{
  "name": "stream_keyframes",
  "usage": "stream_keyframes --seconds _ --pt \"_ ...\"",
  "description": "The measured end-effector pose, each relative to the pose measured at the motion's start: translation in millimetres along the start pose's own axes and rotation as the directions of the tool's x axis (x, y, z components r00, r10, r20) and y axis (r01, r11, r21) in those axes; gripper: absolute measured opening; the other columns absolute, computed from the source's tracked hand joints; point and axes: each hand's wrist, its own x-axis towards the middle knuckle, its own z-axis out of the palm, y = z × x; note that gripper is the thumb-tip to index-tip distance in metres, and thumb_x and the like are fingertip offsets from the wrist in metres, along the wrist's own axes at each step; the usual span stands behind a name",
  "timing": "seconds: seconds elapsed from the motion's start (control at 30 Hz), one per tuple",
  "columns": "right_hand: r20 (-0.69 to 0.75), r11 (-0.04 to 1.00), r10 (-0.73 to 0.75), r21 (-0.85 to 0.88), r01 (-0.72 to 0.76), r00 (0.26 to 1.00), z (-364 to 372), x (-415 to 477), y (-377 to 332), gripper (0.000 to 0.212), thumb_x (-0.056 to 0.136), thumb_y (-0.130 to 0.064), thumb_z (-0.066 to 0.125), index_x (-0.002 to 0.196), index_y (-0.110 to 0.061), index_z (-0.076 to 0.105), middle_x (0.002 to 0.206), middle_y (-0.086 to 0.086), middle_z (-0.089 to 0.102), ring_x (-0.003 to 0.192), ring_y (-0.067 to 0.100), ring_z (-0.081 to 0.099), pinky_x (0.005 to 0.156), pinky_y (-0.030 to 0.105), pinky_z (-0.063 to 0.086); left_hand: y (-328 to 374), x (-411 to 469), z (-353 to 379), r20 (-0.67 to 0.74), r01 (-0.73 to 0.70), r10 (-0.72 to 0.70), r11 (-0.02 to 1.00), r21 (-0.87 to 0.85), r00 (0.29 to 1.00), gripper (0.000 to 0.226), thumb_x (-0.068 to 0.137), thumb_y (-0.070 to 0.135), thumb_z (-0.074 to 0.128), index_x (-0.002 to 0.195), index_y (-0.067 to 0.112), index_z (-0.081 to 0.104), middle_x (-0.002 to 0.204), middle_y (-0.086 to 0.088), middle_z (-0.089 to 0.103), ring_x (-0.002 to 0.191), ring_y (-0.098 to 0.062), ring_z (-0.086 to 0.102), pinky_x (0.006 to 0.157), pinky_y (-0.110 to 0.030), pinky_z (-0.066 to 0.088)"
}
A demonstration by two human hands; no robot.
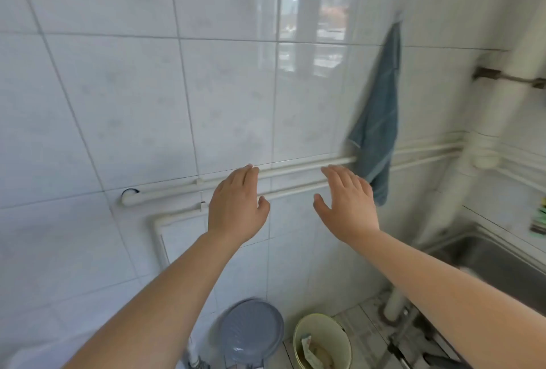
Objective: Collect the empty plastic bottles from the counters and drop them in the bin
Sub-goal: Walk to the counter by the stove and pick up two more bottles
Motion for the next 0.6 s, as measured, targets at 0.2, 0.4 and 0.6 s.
stream_keyframes --seconds 0.2,0.4,0.6 --pt "-0.098 0.969 0.214 -0.104 -0.224 0.972 -66 -63 8 0.056 0.09 -0.04 0.046 0.141 -0.02 0.034 0.149 -0.001 0.037 0.139 0.02 0.028 0.115 0.039 0.019 44 -24 -21 0.021 -0.241 0.243 0.967 -0.083 0.97 0.051 0.086 0.019 0.052 0.135 0.007 0.04 0.144 -0.008 0.043 0.133 -0.024 0.037 0.107 -0.035 0.032" --pt "-0.207 0.876 0.384 -0.225 -0.426 0.9 -155 -157 39 0.056 0.091 -0.041 0.045 0.141 -0.021 0.033 0.15 -0.001 0.036 0.14 0.019 0.025 0.116 0.04 0.018 137 -54 -32 0.046 -0.45 0.47 0.865 -0.224 0.881 0.056 0.085 0.02 0.055 0.136 0.005 0.04 0.145 -0.012 0.042 0.133 -0.028 0.037 0.11 -0.038 0.03" --pt "-0.379 0.699 0.538 -0.299 -0.65 0.753 -255 -279 68 0.056 0.089 -0.042 0.048 0.14 -0.021 0.035 0.148 -0.002 0.038 0.139 0.018 0.028 0.115 0.039 0.019 260 -111 -51 0.017 -0.609 0.665 0.693 -0.385 0.746 0.06 0.087 0.022 0.05 0.142 0.009 0.031 0.152 -0.008 0.032 0.14 -0.023 0.026 0.115 -0.034 0.02"
